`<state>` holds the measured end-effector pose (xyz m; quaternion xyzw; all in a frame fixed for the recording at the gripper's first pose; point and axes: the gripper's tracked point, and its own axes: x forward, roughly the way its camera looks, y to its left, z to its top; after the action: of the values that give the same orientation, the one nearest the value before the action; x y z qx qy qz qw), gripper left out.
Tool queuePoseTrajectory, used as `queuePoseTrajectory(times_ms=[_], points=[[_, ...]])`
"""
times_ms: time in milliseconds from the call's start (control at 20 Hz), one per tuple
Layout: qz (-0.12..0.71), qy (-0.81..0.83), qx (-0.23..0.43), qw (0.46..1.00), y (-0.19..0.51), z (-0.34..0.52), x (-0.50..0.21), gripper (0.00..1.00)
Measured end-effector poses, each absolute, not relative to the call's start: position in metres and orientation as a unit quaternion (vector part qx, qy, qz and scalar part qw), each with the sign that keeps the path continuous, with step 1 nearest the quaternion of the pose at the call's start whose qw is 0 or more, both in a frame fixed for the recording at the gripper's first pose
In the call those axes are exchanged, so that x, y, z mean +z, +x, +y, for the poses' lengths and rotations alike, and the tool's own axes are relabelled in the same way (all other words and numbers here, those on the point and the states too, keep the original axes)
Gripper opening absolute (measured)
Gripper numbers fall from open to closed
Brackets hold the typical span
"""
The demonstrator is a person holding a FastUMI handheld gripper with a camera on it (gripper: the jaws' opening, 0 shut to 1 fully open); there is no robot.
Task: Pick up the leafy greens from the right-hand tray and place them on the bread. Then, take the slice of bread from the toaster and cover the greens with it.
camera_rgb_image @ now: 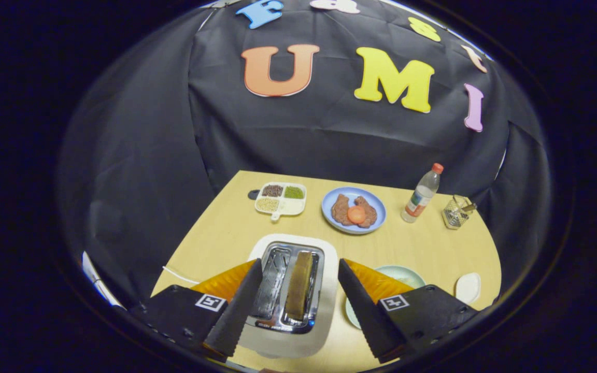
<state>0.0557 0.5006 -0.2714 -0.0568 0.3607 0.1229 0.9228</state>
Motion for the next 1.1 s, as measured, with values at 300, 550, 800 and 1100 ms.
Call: queuePoseTrajectory(times_ms=[300,550,800,1100], points=[[0.394,-0.066,0.076,0.914,0.065,0.497,-0.291,0.67],[0.437,-0.043,0.072,0.895,0.060,0.495,-0.305,0.21],[0.441,-0.020,0.089,0.893,0.053,0.486,-0.282,0.15],[0.425,0.028,0.107,0.898,0.055,0.461,-0.226,0.15]])
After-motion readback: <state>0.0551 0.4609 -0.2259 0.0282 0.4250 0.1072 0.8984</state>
